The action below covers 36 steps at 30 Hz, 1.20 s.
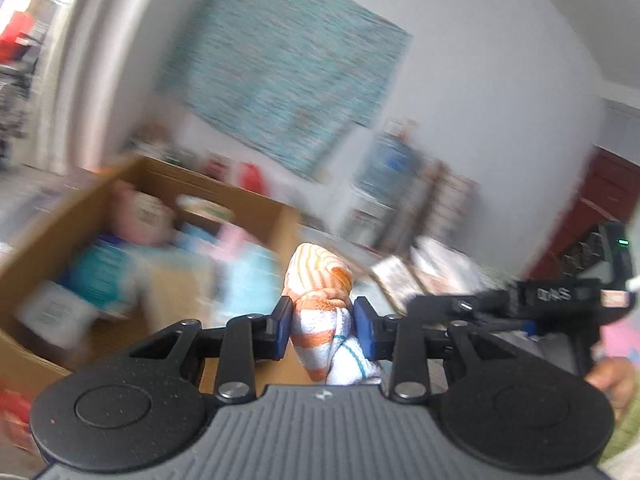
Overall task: Organize soft objects
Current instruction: 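Carry the cloth and gold tissue pack with both grippers over the box, then open both grippers to drop the cloth and tissue pack into the box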
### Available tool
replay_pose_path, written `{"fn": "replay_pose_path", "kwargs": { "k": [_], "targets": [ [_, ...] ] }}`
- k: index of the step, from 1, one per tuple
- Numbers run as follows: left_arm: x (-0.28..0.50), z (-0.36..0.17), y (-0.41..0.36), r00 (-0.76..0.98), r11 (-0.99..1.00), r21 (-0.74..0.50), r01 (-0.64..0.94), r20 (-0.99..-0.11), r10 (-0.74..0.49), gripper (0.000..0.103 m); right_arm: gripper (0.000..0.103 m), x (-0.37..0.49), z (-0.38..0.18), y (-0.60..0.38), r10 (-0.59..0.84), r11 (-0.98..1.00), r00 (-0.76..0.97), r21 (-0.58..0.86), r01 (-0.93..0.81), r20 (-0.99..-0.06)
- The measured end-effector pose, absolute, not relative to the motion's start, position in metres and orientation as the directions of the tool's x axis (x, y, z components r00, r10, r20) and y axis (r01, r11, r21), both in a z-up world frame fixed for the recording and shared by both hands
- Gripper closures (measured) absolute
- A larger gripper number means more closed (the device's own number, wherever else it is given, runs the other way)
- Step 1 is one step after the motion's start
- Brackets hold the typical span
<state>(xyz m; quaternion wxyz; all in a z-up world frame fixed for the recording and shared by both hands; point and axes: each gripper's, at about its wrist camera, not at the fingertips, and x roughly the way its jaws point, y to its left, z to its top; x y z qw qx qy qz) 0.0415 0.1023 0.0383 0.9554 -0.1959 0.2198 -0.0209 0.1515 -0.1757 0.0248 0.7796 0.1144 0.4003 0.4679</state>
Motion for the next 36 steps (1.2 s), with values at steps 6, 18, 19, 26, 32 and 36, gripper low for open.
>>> {"fn": "replay_pose_path", "kwargs": {
  "k": [6, 18, 19, 26, 32, 36],
  "targets": [
    [0.061, 0.025, 0.145, 0.856, 0.937, -0.227, -0.264, -0.503, 0.119, 0.069, 0.049, 0.173, 0.016, -0.079, 0.760, 0.545, 0.141, 0.503, -0.671, -0.634],
    [0.072, -0.001, 0.168, 0.792, 0.935, -0.166, -0.314, -0.589, 0.161, 0.053, 0.045, 0.199, -0.023, 0.021, 0.633, 0.595, 0.088, 0.411, -0.691, -0.769],
    [0.070, -0.001, 0.169, 0.792, 0.935, -0.162, -0.316, -0.587, 0.166, 0.052, 0.045, 0.201, -0.027, 0.021, 0.635, 0.593, 0.081, 0.417, -0.689, -0.768],
    [0.063, 0.002, 0.175, 0.801, 0.924, -0.165, -0.346, -0.564, 0.199, 0.046, 0.044, 0.203, -0.032, 0.016, 0.667, 0.576, 0.069, 0.454, -0.680, -0.742],
    [0.050, 0.016, 0.164, 0.846, 0.929, -0.181, -0.324, -0.496, 0.198, 0.022, 0.044, 0.189, -0.010, -0.028, 0.792, 0.508, 0.111, 0.545, -0.667, -0.601],
    [0.040, 0.024, 0.146, 0.874, 0.948, -0.176, -0.266, -0.460, 0.160, 0.010, 0.040, 0.158, 0.002, -0.096, 0.850, 0.498, 0.247, 0.558, -0.664, -0.466]
  ]
}}
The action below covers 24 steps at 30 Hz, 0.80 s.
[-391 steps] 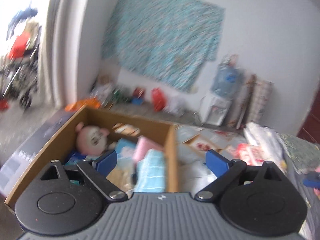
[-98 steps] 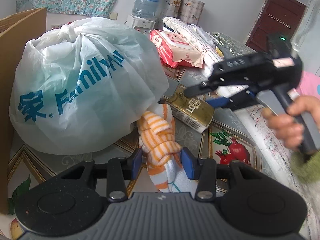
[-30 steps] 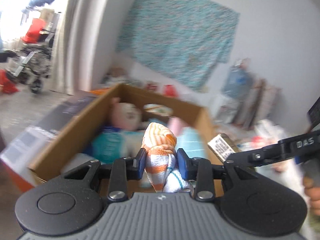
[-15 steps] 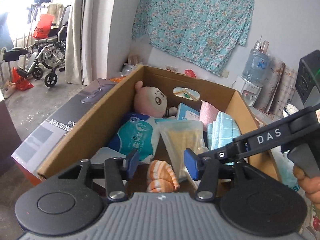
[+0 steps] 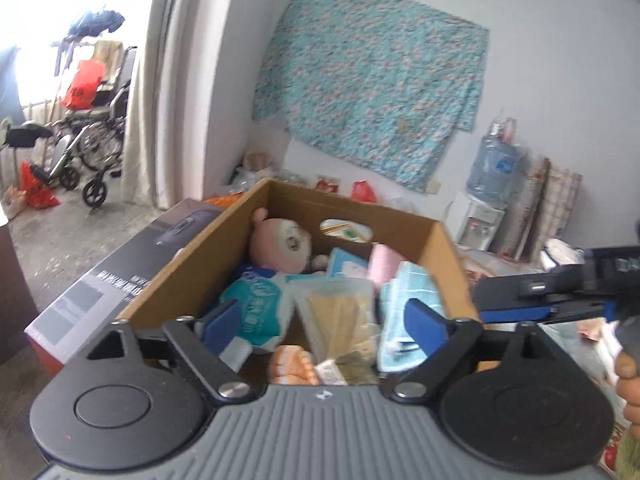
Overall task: Organize soft objects
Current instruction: 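Open both grippers to drop the cloth and tissue pack into the box, then lower the right gripper toward the green-white scrunchie on the floor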
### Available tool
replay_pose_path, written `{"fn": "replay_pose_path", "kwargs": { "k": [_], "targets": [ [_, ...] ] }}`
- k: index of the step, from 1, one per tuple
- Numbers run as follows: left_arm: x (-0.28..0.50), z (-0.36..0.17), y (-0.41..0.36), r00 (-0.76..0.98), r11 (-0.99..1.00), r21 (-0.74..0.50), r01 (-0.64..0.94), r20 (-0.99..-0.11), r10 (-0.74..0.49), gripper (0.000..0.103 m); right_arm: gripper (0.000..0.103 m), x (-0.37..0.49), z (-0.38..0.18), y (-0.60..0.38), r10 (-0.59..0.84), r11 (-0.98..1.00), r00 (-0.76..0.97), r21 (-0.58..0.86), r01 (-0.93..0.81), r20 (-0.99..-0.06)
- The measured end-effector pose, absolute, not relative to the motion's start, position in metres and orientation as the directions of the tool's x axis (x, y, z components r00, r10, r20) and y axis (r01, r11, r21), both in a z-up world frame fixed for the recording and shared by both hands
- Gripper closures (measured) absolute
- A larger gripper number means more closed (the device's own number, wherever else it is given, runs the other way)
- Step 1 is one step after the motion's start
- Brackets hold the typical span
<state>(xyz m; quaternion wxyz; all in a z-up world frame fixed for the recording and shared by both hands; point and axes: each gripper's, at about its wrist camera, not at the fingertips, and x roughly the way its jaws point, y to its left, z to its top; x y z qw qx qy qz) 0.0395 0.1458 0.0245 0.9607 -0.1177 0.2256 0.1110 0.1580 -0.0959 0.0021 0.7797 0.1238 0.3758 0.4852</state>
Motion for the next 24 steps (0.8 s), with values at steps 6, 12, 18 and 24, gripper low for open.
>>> {"fn": "replay_pose_path", "kwargs": {
  "k": [6, 12, 18, 24],
  "targets": [
    [0.029, 0.024, 0.109, 0.906, 0.971, -0.189, -0.145, -0.420, 0.054, 0.006, 0.039, 0.087, -0.015, -0.218, 0.713, 0.694, 0.581, 0.507, -0.511, -0.392],
    [0.018, 0.018, 0.064, 0.911, 0.982, -0.186, 0.003, -0.406, -0.080, 0.006, 0.038, 0.003, -0.054, -0.314, 0.440, 0.863, 0.777, 0.451, -0.227, -0.450],
    [-0.007, 0.012, 0.034, 0.910, 0.979, -0.178, 0.104, -0.379, -0.165, 0.006, 0.038, -0.056, -0.080, -0.346, 0.319, 0.905, 0.813, 0.411, -0.110, -0.487],
    [-0.026, 0.011, 0.030, 0.916, 0.978, -0.179, 0.109, -0.364, -0.169, 0.005, 0.038, -0.084, -0.094, -0.346, 0.276, 0.921, 0.827, 0.382, -0.082, -0.489]
  ]
}}
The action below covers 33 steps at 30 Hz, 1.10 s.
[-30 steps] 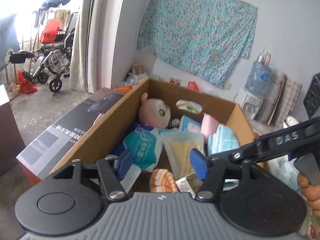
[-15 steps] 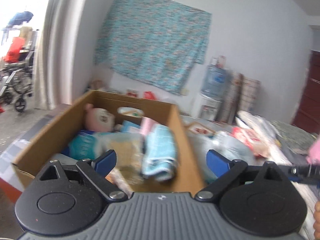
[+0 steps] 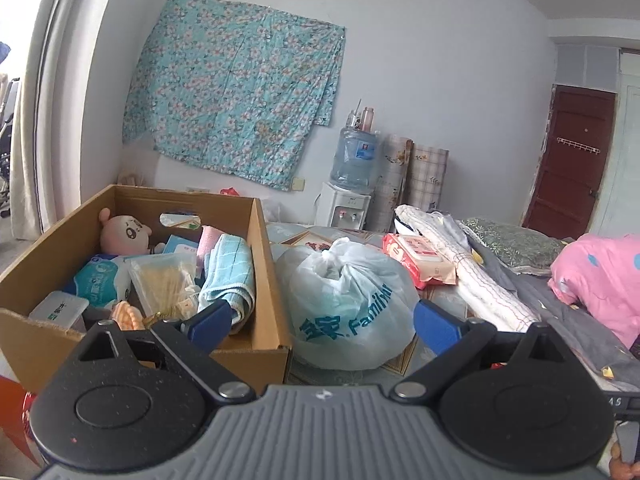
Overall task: Organize soft objects
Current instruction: 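Lower the right gripper toward the green-white scrunchie on the floor, then close the right gripper on the green-white scrunchie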
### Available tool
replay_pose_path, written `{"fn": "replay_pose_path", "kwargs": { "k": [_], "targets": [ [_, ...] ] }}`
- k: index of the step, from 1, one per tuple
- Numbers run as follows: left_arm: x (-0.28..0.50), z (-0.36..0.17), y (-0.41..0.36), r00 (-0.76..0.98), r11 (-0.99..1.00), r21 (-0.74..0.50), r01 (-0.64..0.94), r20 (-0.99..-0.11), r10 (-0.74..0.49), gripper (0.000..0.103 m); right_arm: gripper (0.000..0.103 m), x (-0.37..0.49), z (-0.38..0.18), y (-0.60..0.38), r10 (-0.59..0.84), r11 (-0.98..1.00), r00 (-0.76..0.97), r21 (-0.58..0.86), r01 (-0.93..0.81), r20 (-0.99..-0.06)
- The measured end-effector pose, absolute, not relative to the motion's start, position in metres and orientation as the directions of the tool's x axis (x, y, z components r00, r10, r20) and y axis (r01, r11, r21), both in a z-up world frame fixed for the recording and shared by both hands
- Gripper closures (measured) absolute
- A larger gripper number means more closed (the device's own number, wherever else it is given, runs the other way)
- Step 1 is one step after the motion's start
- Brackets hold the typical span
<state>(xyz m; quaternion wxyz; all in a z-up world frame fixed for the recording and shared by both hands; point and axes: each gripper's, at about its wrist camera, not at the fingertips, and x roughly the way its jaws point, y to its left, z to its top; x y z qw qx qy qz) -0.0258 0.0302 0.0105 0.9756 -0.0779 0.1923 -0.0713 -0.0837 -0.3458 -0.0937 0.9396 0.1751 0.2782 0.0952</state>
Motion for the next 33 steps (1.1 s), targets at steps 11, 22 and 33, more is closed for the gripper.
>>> {"fn": "replay_pose_path", "kwargs": {
  "k": [11, 22, 33],
  "targets": [
    [-0.032, 0.011, 0.011, 0.914, 0.976, -0.180, 0.119, -0.365, -0.179, 0.005, 0.039, -0.078, -0.155, -0.356, 0.239, 0.931, 0.780, 0.366, -0.014, -0.578],
    [-0.004, 0.004, -0.019, 0.895, 0.984, -0.156, 0.085, -0.421, -0.144, 0.005, 0.047, -0.012, -0.321, -0.365, 0.112, 0.985, 0.571, 0.167, 0.044, -0.813],
    [0.008, -0.004, -0.033, 0.870, 0.987, -0.122, 0.102, -0.470, -0.148, 0.005, 0.048, 0.044, -0.457, -0.362, 0.040, 0.999, 0.386, 0.050, 0.014, -0.921]
  ]
}}
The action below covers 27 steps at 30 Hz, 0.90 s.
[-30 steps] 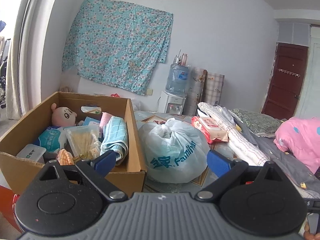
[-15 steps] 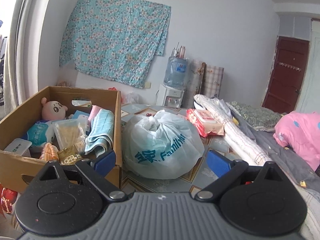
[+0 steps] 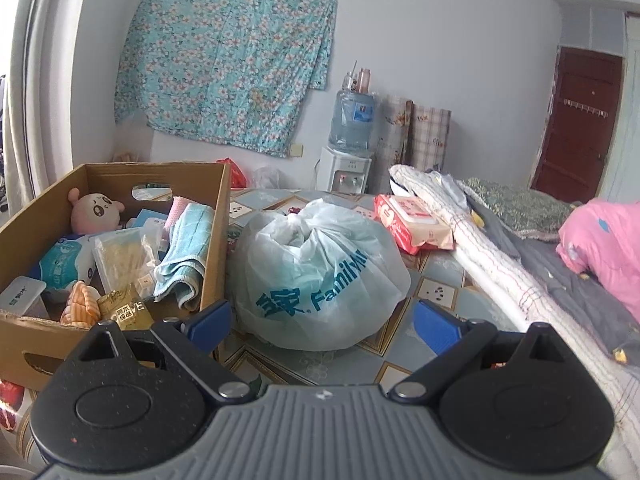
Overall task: Organize soft objects
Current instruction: 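Close the right gripper on the green-white scrunchie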
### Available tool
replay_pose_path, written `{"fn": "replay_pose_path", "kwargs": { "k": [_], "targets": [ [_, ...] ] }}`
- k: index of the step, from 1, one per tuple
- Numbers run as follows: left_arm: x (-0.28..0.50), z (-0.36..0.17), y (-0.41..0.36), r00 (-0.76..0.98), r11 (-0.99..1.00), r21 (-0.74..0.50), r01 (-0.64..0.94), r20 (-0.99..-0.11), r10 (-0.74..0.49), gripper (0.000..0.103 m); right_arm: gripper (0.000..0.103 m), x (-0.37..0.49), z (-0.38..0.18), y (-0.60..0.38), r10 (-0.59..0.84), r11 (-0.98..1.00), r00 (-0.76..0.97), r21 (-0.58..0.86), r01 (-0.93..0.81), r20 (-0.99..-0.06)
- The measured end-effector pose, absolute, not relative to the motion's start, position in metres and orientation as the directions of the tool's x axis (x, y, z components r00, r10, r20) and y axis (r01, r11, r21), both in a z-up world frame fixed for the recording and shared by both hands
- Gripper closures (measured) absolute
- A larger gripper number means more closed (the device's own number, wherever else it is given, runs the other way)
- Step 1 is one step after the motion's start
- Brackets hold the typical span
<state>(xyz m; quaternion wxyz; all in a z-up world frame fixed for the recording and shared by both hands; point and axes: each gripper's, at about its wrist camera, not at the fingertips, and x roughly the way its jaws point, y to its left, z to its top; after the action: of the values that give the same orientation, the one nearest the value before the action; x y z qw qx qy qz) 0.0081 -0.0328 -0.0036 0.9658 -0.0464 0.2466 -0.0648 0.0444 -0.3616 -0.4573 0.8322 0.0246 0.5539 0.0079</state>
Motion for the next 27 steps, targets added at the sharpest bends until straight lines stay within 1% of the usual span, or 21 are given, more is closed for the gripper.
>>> {"fn": "replay_pose_path", "kwargs": {
  "k": [3, 5, 11, 14, 18, 22, 23, 24, 27],
  "targets": [
    [0.012, -0.005, -0.037, 0.866, 0.989, -0.105, 0.104, -0.480, -0.142, 0.005, 0.048, 0.053, -0.473, -0.369, 0.077, 0.995, 0.378, 0.096, 0.030, -0.923],
    [0.014, -0.006, -0.041, 0.861, 0.989, -0.101, 0.108, -0.488, -0.144, 0.005, 0.045, 0.058, -0.483, -0.370, 0.089, 0.995, 0.367, 0.096, 0.002, -0.926],
    [0.019, -0.007, -0.053, 0.848, 0.988, -0.079, 0.133, -0.507, -0.154, 0.005, 0.036, 0.078, -0.519, -0.378, 0.037, 0.999, 0.308, 0.025, -0.040, -0.951],
    [0.021, -0.007, -0.059, 0.845, 0.987, -0.063, 0.146, -0.510, -0.157, 0.005, 0.035, 0.090, -0.542, -0.378, -0.008, 0.999, 0.263, -0.016, -0.028, -0.965],
    [0.024, -0.008, -0.067, 0.836, 0.986, -0.044, 0.160, -0.525, -0.159, 0.005, 0.026, 0.100, -0.572, -0.368, -0.079, 0.993, 0.227, -0.096, -0.065, -0.971],
    [0.027, -0.010, -0.073, 0.828, 0.987, -0.022, 0.158, -0.542, -0.145, 0.005, 0.026, 0.104, -0.598, -0.362, -0.151, 0.976, 0.185, -0.176, -0.128, -0.971],
    [0.028, -0.010, -0.074, 0.826, 0.987, -0.020, 0.159, -0.545, -0.144, 0.005, 0.020, 0.105, -0.600, -0.364, -0.158, 0.975, 0.192, -0.184, -0.127, -0.969],
    [0.029, -0.011, -0.074, 0.825, 0.987, -0.019, 0.159, -0.546, -0.143, 0.005, 0.017, 0.106, -0.601, -0.366, -0.158, 0.976, 0.201, -0.184, -0.116, -0.967],
    [0.033, -0.013, -0.075, 0.819, 0.988, -0.021, 0.152, -0.558, -0.138, 0.005, 0.017, 0.110, -0.604, -0.372, -0.139, 0.985, 0.189, -0.156, -0.078, -0.972]
  ]
}}
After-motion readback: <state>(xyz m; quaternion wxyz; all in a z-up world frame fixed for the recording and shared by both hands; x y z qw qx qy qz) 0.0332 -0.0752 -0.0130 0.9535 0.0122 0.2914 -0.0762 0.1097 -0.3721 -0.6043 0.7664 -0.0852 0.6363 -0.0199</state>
